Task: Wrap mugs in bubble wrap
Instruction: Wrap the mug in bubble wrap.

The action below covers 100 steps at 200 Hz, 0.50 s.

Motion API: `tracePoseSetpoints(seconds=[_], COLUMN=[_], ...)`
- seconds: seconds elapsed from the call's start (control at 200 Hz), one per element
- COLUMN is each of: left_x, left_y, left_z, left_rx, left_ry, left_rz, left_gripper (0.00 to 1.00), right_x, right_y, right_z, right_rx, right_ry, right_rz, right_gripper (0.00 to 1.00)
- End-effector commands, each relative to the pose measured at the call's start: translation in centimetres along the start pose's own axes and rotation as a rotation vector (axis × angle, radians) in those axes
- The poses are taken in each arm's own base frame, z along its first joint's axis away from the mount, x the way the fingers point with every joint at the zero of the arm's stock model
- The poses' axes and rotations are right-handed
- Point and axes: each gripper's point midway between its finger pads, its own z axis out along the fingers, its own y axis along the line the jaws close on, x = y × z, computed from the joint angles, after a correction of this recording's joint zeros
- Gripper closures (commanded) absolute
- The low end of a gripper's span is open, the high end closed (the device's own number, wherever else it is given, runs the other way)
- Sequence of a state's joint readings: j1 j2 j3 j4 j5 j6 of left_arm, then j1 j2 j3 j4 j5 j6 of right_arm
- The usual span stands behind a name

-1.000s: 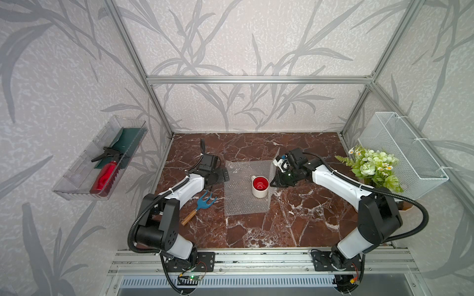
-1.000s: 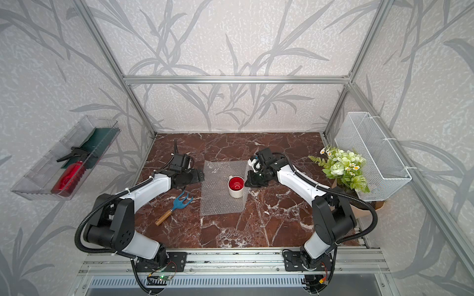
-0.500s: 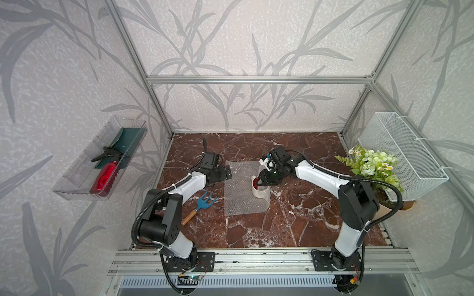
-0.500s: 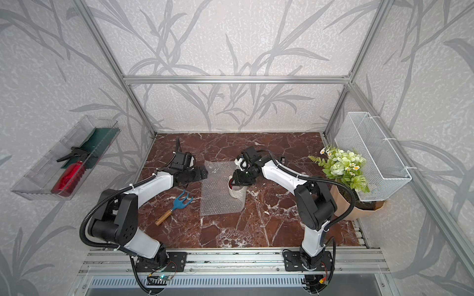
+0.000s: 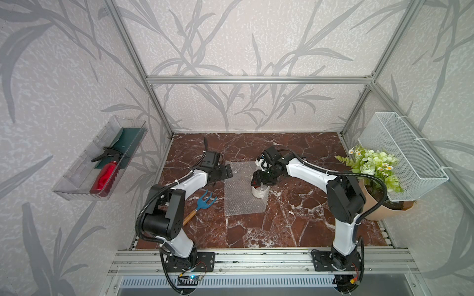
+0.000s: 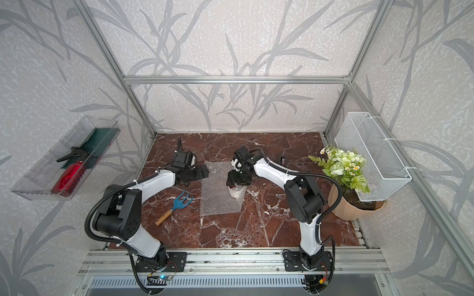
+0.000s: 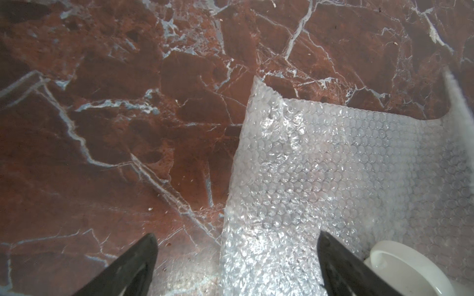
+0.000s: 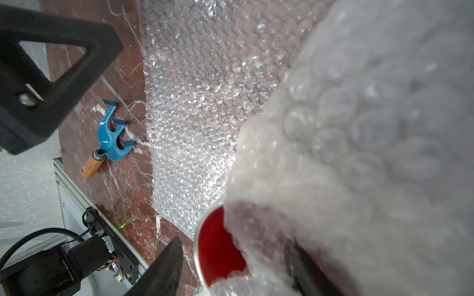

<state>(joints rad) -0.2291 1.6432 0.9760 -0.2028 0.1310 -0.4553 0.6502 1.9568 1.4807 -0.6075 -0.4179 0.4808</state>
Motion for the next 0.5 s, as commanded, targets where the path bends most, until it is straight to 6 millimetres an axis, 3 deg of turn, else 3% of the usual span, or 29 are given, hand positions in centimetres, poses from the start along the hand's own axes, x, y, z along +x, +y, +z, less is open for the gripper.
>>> tracePoseSetpoints(seconds=[0.0,0.325,0.495], left_x=[-1.5,-2.6,-3.5], left_y=[-0.7,-1.3,-1.4], left_z=[0.1,3.2,5.4], left_rx=[0.015,0.02,0.024], left_ry=[-0.03,-0.002,-0.001], left_rz=[0.02,0.033,0.035], left_gripper=[0.04,0.05,0.11], right_x=[1.0,1.0,0.8], right_y=[-1.2,-1.6,-1.2], right_z=[1.4,2.9,2.6], right_rx=[0.067,0.111,0.105], right_ry=[0.049,0.077,0.065], right_rz=[0.026,0.039,0.035], right_gripper=[0.35,0.31,0.3])
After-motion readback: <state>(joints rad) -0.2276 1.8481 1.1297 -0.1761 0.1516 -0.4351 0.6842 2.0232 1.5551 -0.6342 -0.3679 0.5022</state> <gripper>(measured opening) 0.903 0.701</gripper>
